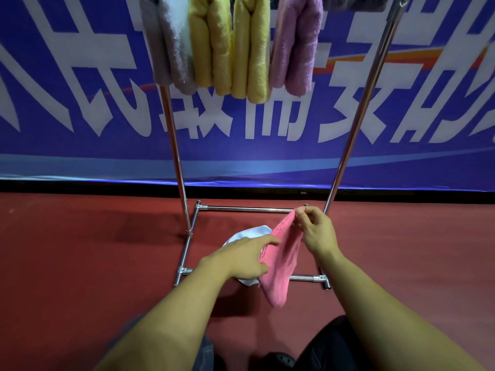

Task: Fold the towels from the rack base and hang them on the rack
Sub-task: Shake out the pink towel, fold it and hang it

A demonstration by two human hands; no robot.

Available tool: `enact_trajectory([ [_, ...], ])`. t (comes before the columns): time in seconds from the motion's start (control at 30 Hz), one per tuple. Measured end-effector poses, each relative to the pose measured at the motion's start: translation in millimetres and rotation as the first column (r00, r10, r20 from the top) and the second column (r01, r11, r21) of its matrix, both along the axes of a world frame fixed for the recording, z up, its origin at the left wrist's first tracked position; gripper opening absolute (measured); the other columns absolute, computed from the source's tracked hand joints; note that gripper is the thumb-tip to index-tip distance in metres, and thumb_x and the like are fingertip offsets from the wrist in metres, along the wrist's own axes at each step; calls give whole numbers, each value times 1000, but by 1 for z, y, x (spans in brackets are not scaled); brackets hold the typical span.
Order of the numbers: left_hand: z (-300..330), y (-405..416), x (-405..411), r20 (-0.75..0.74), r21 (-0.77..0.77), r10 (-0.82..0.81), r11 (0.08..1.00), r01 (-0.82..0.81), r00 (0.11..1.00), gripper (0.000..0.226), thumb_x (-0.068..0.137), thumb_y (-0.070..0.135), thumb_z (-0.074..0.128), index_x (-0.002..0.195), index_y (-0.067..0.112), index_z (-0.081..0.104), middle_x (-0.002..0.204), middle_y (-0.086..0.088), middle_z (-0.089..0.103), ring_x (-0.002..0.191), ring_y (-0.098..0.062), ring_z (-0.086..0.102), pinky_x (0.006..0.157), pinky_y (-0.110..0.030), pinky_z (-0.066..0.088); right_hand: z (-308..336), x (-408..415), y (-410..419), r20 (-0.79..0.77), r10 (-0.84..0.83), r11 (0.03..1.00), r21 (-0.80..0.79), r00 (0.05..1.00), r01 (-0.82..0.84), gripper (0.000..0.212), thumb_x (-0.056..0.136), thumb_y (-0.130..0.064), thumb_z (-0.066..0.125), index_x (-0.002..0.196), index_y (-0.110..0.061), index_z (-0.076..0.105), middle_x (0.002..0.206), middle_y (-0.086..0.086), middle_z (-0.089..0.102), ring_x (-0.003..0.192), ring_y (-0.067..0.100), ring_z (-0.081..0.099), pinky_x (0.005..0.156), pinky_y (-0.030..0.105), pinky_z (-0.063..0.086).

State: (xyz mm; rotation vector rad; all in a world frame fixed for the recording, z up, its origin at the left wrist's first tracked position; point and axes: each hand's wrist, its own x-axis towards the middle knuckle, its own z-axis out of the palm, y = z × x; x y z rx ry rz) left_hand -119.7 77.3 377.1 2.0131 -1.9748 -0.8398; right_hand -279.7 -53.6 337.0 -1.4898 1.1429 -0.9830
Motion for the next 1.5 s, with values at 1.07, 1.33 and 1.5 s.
enact_trajectory([
  [1.07, -4, -5, 34, -646, 136, 503, 816, -562, 574, 31, 93, -5, 44, 115, 11, 59, 81, -18, 67, 64, -24, 68, 62, -29, 61, 9, 32, 36, -175, 514, 856, 30, 840, -517, 14, 90, -21, 79, 100, -11, 79, 96, 2, 80, 87, 8, 72, 89, 31, 58],
  [1.33, 7, 2, 30, -786, 207, 475, 806, -555, 396, 37, 90, -12, 32, 85, 4, 65, 73, -16, 75, 67, -28, 72, 76, -35, 62, 11, 37, 42, -303, 403, 896, -59, 863, -439, 34, 70, -24, 94, 93, -22, 69, 91, -6, 74, 80, 7, 70, 78, 25, 59],
  [1.5, 1, -2, 35, -765, 201, 493, 794, -575, 414, 45, 87, -13, 33, 122, 0, 59, 93, -26, 76, 79, -31, 75, 74, -31, 64, 11, 40, 39, -327, 337, 902, -158, 883, -402, 17, 83, -24, 86, 87, -23, 69, 87, -8, 75, 81, 4, 69, 77, 27, 58],
])
